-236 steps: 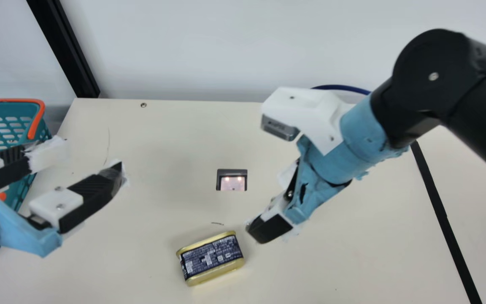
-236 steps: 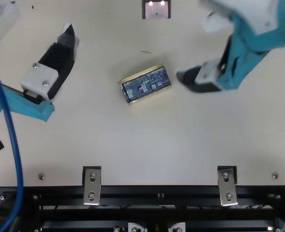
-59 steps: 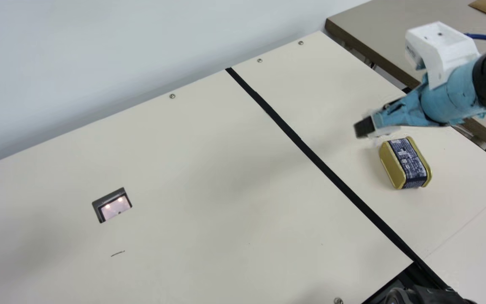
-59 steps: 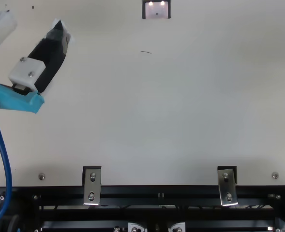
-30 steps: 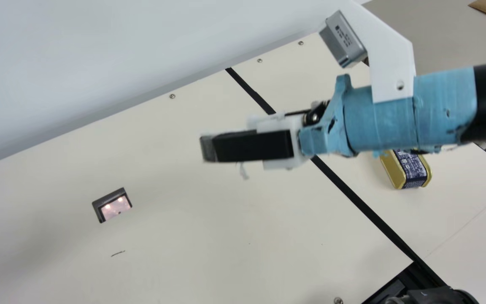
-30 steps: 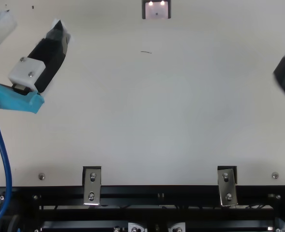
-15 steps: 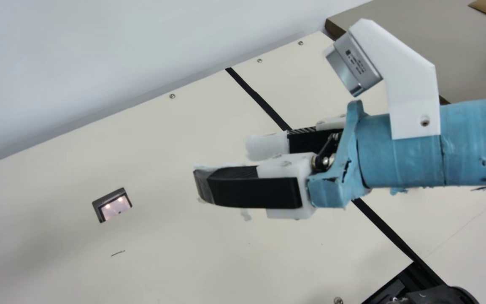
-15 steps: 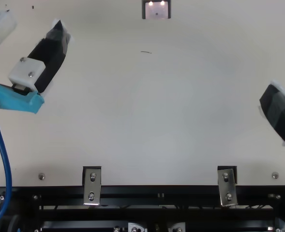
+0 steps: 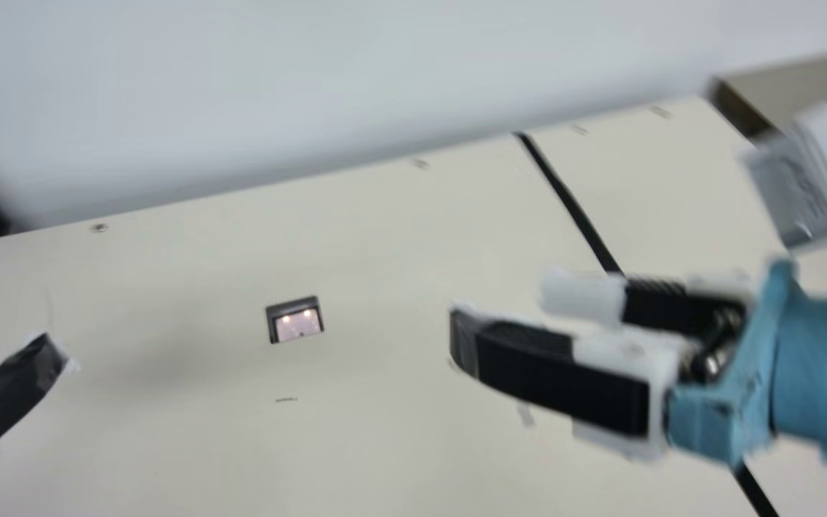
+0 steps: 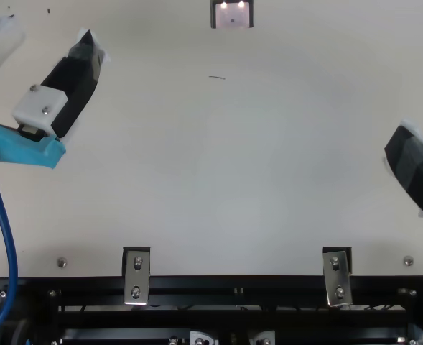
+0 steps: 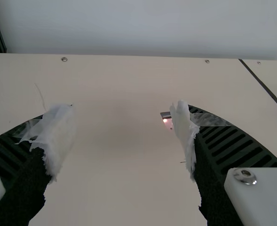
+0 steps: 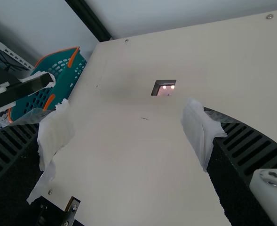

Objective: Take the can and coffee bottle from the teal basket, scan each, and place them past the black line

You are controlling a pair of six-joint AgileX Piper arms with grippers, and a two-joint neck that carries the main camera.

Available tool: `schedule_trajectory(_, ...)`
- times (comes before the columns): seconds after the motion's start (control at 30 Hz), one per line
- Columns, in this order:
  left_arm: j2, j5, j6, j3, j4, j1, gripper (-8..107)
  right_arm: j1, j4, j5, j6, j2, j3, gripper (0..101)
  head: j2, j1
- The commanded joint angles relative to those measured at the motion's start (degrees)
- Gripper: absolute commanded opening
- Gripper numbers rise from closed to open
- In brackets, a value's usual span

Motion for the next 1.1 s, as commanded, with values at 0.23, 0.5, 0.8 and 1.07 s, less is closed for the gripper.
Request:
schedule_trajectory(0.23,0.0,0.0,0.0,0.0,0.0,0.0,90,0.0,0.0,0.0,0.0,0.0,0.0,101,23.1,-7.2)
schedule_trajectory(0.5,0.0,0.0,0.0,0.0,0.0,0.0,90,0.0,0.0,0.0,0.0,0.0,0.0,101,41.4,-8.6)
schedule_trajectory(0.8,0.0,0.0,0.0,0.0,0.0,0.0,90,0.0,0.0,0.0,0.0,0.0,0.0,101,46.7,-8.7)
schedule_trajectory(1.07,-0.4,-0.3,-2.3,-0.4,1.8,-0.7,90,0.0,0.0,0.0,0.0,0.0,0.0,101,46.7,-8.7)
